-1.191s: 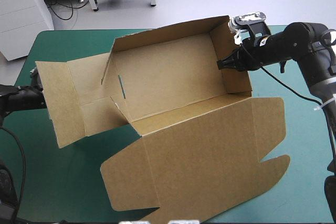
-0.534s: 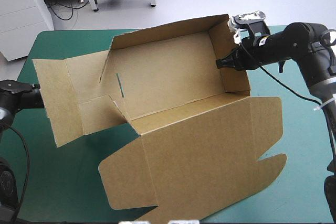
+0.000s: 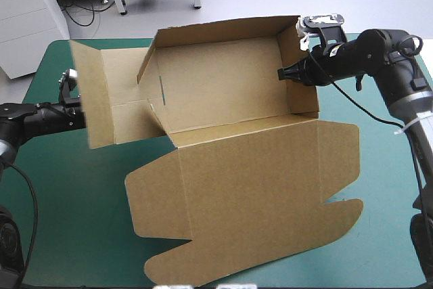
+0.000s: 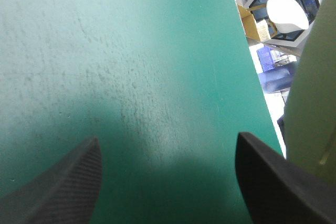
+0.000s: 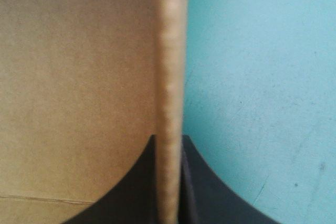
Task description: Fold the box
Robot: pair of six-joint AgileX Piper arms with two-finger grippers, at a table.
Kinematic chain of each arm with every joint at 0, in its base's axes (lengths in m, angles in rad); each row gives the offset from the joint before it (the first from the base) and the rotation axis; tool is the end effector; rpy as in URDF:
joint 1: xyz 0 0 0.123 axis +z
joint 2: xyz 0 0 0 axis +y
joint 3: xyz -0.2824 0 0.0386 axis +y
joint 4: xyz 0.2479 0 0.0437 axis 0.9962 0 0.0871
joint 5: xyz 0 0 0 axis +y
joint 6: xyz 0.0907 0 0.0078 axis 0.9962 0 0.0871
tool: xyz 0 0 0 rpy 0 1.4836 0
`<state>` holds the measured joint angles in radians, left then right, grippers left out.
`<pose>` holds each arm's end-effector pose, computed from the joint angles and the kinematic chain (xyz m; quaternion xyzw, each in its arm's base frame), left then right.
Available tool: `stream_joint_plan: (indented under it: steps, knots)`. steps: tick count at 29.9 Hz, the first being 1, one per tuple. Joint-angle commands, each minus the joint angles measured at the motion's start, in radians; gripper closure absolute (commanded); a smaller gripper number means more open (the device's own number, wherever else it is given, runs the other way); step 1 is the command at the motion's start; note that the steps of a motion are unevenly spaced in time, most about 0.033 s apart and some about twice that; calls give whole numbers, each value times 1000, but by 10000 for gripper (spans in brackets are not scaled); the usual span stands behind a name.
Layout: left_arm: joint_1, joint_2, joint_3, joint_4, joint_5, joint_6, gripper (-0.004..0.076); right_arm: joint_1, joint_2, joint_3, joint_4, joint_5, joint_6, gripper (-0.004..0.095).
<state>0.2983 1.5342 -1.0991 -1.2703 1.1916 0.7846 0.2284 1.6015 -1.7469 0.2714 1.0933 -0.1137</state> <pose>0.3052 0.0093 0.3068 -0.0110 0.8320 -0.4687 0.2966 0.3309 0.0992 0.4170 -0.1419 0.9183 0.1538 0.3362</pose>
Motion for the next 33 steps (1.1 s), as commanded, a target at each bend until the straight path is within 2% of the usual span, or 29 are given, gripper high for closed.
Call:
stream_joint_plan:
  steps: [1,10,20,33]
  knots:
    - [-22,-56,-23,-93,114,1,211,-2,-15,-25,-8,-59,37,929]
    - [-159,-65,-61,-89,114,1,211,-2,13,-25,-63,-64,48,930]
    - [-226,-74,-157,-87,114,-34,211,-2,24,-25,-136,-61,86,929]
    - [-287,-93,-211,-82,111,-80,211,-2,40,-25,-140,-53,86,929]
